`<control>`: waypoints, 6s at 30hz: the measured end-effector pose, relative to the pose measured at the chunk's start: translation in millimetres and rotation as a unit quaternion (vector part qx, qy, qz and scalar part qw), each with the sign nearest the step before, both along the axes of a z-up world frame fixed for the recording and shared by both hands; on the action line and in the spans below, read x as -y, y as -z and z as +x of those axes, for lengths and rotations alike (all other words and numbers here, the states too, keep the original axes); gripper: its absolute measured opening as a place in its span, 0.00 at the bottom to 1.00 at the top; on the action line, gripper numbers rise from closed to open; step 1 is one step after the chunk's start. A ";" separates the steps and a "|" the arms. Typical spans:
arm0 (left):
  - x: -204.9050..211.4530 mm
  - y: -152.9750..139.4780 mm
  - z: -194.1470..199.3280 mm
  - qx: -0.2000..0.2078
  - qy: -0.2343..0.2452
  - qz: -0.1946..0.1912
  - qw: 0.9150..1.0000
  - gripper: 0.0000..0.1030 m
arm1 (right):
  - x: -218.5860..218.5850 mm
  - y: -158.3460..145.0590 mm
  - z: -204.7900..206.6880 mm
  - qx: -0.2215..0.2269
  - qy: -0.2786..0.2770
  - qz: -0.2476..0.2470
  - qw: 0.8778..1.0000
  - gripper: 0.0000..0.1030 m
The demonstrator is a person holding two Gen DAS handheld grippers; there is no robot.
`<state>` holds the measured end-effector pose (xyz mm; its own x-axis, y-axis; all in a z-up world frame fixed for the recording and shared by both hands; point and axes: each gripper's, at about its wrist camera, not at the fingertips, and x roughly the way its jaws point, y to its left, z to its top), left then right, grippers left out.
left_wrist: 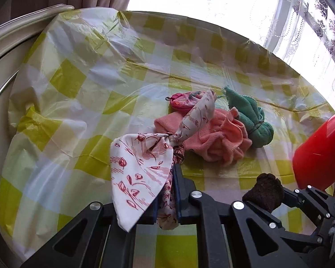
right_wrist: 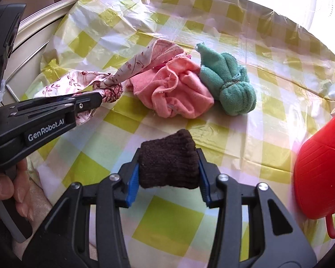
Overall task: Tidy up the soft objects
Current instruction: 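Grasp the dark brown knit piece with the right tool while the left tool grasps the floral cloth, then carry both held items to the white box and open both tools to drop them, then move both open tools back over the remaining items on the seat, then grasp the green towel bundle with the right tool while the left tool grasps the pink pouch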
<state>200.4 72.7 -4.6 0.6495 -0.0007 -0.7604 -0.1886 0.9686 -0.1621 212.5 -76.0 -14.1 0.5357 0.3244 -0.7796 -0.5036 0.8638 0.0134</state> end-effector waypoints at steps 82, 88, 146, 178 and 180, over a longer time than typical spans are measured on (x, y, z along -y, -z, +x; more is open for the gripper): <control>316.1 -73.5 -135.5 0.092 0.384 -0.050 0.917 0.10 | 352.0 -61.6 -136.2 0.047 0.307 -0.009 0.951 0.47; 362.0 -72.6 -142.8 0.083 0.443 -0.056 0.891 0.10 | 397.4 -62.6 -146.6 0.044 0.359 -0.018 0.932 0.47; 85.4 -58.5 -65.6 0.076 0.094 -0.097 0.988 0.79 | 170.5 -80.4 -101.3 0.064 0.100 0.000 0.993 0.79; 11.2 -11.4 58.3 0.011 0.003 -0.111 0.994 0.79 | 40.9 -36.5 75.5 0.034 0.069 0.013 0.997 0.80; 7.9 -6.6 66.9 0.004 -0.007 -0.111 0.994 0.79 | 35.8 -32.2 85.2 0.029 0.070 0.015 0.997 0.80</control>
